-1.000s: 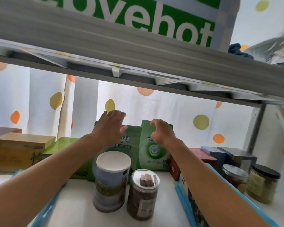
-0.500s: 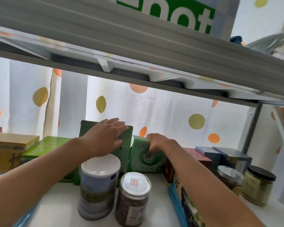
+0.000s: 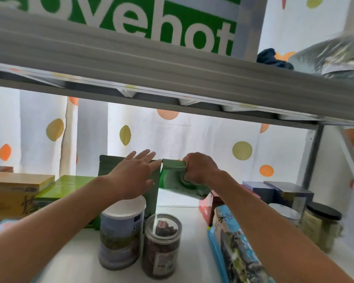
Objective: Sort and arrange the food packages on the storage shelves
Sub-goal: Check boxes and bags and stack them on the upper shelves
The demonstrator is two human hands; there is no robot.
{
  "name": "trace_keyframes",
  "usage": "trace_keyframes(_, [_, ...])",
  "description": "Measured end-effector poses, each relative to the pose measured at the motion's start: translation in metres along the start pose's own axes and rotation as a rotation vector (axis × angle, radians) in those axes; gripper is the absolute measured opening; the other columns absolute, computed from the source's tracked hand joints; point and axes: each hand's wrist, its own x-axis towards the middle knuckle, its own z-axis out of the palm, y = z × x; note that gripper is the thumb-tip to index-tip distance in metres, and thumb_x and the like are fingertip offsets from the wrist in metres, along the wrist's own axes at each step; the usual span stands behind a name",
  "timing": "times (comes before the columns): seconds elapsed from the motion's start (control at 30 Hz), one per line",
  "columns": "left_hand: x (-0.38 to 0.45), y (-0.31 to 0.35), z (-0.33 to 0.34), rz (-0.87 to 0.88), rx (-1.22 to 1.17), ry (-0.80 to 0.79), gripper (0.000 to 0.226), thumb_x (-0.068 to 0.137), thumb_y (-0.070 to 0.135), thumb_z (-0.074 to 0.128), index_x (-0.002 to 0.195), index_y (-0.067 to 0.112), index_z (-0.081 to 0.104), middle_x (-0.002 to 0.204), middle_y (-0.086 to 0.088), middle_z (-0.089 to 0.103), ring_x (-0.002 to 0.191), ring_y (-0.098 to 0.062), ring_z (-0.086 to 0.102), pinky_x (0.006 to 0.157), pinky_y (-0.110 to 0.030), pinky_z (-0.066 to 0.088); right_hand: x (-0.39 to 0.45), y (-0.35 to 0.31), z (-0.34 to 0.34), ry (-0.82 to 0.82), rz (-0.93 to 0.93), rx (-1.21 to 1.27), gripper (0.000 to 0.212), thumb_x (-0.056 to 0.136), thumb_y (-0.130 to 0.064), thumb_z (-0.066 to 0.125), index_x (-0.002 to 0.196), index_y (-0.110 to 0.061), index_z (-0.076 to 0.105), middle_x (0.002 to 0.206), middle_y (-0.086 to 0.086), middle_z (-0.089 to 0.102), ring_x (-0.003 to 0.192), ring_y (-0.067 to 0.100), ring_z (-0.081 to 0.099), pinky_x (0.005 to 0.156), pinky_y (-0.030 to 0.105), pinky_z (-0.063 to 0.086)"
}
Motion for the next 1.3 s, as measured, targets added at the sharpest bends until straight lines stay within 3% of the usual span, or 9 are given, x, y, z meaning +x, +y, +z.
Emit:
trace_keyframes(0.2, [0.007, 0.034, -0.012, 0.04, -0.251, 0.157, 0.07, 0.098, 0.032, 0.059, 0.156, 0.017, 0.023, 0.164, 0.002, 0.021, 0.153, -0.013, 0.006, 0.111, -0.021, 0.003, -0.039, 0.012, -0.046, 0.179, -0.01, -0.003, 0.007, 0.079, -0.016, 0.063, 0.082, -0.022, 0.065, 0.082, -0.001, 0.066, 0.08, 0.023, 0.06, 0.069, 0.029, 0.041])
trace_keyframes(0.3, [0.015, 0.052, -0.012, 0.014, -0.499, 0.197, 0.077, 0.089, 0.03, 0.071, 0.152, 0.021, 0.029, 0.151, -0.001, 0.043, 0.141, -0.019, 0.037, 0.119, -0.034, 0.026, -0.063, 0.016, -0.06, 0.272, -0.052, -0.048, 0.006, 0.084, -0.02, 0.061, 0.081, -0.019, 0.066, 0.076, 0.001, 0.065, 0.075, 0.026, 0.06, 0.067, 0.032, 0.043])
trace_keyframes(0.37, [0.02, 0.063, -0.006, -0.012, -0.567, 0.248, 0.082, 0.082, 0.032, 0.078, 0.148, 0.02, 0.032, 0.141, 0.0, 0.049, 0.127, -0.019, 0.048, 0.11, -0.042, 0.041, -0.08, 0.019, -0.065, 0.322, -0.07, -0.07, 0.01, 0.087, -0.023, 0.059, 0.084, -0.018, 0.068, 0.079, 0.002, 0.068, 0.075, 0.025, 0.062, 0.068, 0.033, 0.047])
trace_keyframes(0.53, [0.017, 0.095, 0.002, -0.129, -0.639, 0.587, 0.072, 0.07, 0.022, 0.089, 0.125, 0.008, 0.046, 0.12, -0.007, 0.054, 0.103, -0.015, 0.048, 0.087, -0.029, 0.044, -0.122, 0.022, -0.079, 0.355, -0.093, -0.043, 0.012, 0.088, -0.026, 0.062, 0.092, -0.018, 0.071, 0.083, 0.002, 0.072, 0.075, 0.022, 0.064, 0.073, 0.032, 0.052])
trace_keyframes(0.63, [0.005, 0.111, -0.002, -0.158, -0.635, 0.737, 0.082, 0.063, 0.027, 0.093, 0.126, 0.004, 0.046, 0.12, -0.013, 0.053, 0.104, -0.018, 0.048, 0.088, -0.028, 0.04, -0.149, 0.016, -0.092, 0.35, -0.098, -0.078, 0.011, 0.088, -0.027, 0.062, 0.092, -0.019, 0.07, 0.084, 0.003, 0.072, 0.078, 0.024, 0.065, 0.076, 0.035, 0.053])
trace_keyframes(0.77, [-0.02, 0.122, -0.018, -0.11, -0.717, 0.663, 0.088, 0.057, 0.033, 0.095, 0.129, 0.013, 0.047, 0.122, -0.003, 0.055, 0.109, -0.021, 0.052, 0.09, -0.036, 0.047, -0.184, 0.0, -0.113, 0.299, -0.123, -0.111, 0.007, 0.085, -0.022, 0.064, 0.086, -0.016, 0.069, 0.081, 0.005, 0.07, 0.078, 0.027, 0.065, 0.078, 0.038, 0.054])
trace_keyframes(0.87, [-0.05, 0.128, -0.036, -0.104, -0.867, 0.583, 0.076, 0.052, 0.039, 0.095, 0.112, 0.032, 0.049, 0.104, 0.012, 0.061, 0.094, -0.014, 0.058, 0.074, -0.031, 0.047, -0.212, -0.021, -0.127, 0.283, -0.145, -0.114, 0.011, 0.086, -0.023, 0.066, 0.085, -0.013, 0.07, 0.08, 0.004, 0.07, 0.078, 0.026, 0.064, 0.077, 0.039, 0.054])
trace_keyframes(1.13, [-0.157, 0.119, -0.063, -0.209, -1.036, 0.48, 0.06, 0.053, 0.032, 0.096, 0.101, 0.027, 0.06, 0.088, 0.014, 0.066, 0.084, -0.013, 0.063, 0.07, -0.038, 0.055, -0.272, -0.097, -0.149, 0.299, -0.131, -0.02, 0.024, 0.074, -0.021, 0.08, 0.077, -0.015, 0.057, 0.077, 0.001, 0.067, 0.073, 0.025, 0.06, 0.064, 0.033, 0.045])
trace_keyframes(1.3, [-0.236, 0.107, -0.064, -0.246, -1.161, 0.429, 0.053, 0.044, 0.05, 0.089, 0.089, 0.038, 0.063, 0.082, 0.016, 0.07, 0.077, -0.008, 0.066, 0.069, -0.042, 0.058, -0.306, -0.15, -0.145, 0.302, -0.125, 0.054, 0.049, 0.068, -0.029, 0.088, 0.098, -0.021, 0.05, 0.093, -0.002, 0.061, 0.087, 0.024, 0.058, 0.073, 0.035, 0.046])
